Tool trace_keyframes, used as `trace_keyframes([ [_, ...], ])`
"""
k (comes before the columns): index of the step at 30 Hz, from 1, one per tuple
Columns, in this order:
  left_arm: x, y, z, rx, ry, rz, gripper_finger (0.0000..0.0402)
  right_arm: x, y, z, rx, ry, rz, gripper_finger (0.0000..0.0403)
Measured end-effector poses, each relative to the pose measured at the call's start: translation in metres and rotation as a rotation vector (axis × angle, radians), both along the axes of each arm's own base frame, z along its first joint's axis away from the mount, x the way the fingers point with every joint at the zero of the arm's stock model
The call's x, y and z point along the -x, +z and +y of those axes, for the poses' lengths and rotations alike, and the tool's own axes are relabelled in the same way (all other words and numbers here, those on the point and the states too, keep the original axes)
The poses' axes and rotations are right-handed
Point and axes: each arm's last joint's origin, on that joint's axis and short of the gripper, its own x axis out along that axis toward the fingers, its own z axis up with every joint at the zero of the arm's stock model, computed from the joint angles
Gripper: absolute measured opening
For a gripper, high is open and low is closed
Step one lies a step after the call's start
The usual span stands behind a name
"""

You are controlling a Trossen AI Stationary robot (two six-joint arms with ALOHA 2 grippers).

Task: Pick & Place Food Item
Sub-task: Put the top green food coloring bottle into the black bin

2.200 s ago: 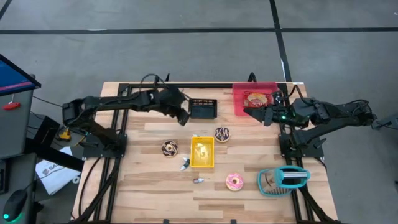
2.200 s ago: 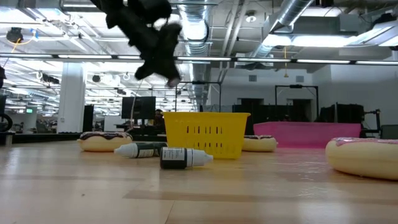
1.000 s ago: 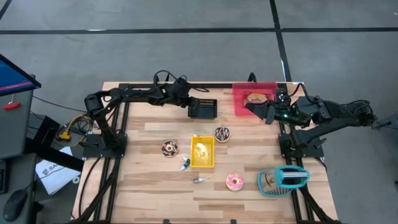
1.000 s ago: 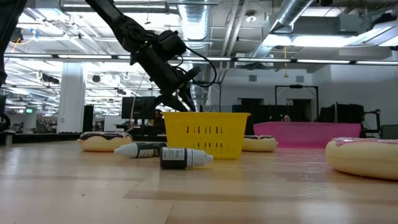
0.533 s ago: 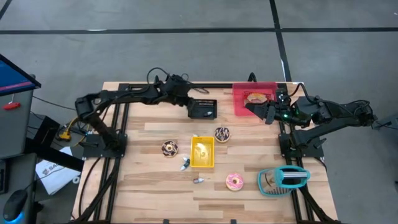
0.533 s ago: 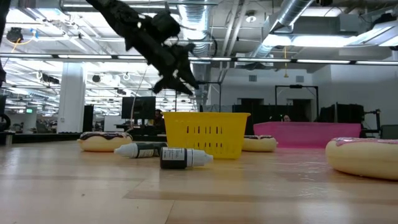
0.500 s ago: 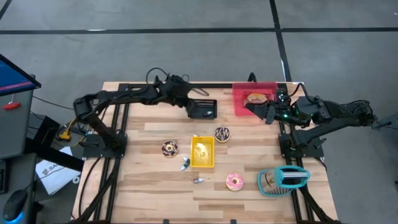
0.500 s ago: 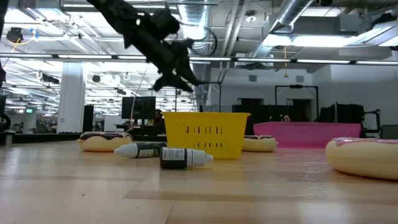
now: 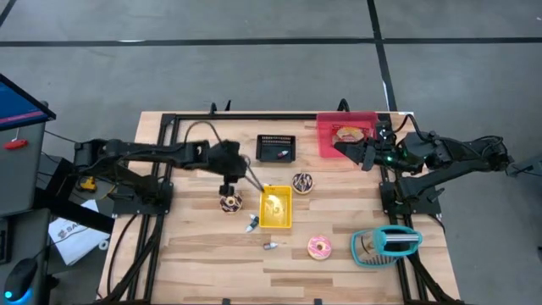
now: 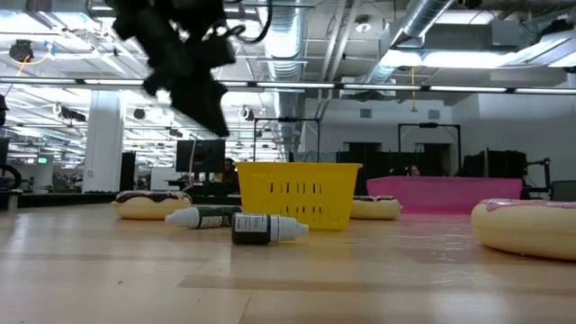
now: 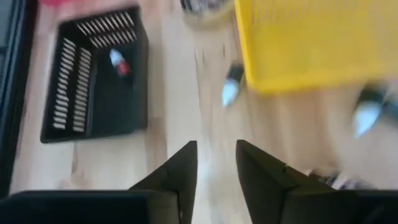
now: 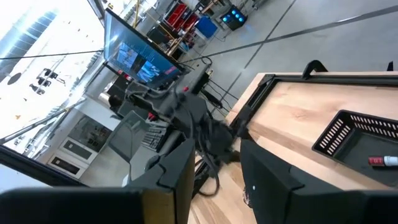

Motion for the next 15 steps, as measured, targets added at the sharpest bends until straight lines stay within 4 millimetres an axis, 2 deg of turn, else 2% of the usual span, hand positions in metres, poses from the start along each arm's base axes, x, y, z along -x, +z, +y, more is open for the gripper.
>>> trace_keyframes([
  [4, -0.001, -0.021, 0.002, -0.064, -0.032, -0.039, 0.0137, 0.000, 0.000, 0.000, -0.001, -0.001, 0.000, 0.0122],
  [9, -0.008, -0.043, 0.002, -0.038, -0.083, -0.032, 0.0160, 0.000, -0.001, 0.000, 0.000, -0.002, 0.011, 0.0122],
  [15, -0.020, -0.060, 0.000, -0.019, -0.183, -0.037, 0.0160, 0.000, -0.001, 0.000, -0.007, -0.002, 0.011, 0.0122],
])
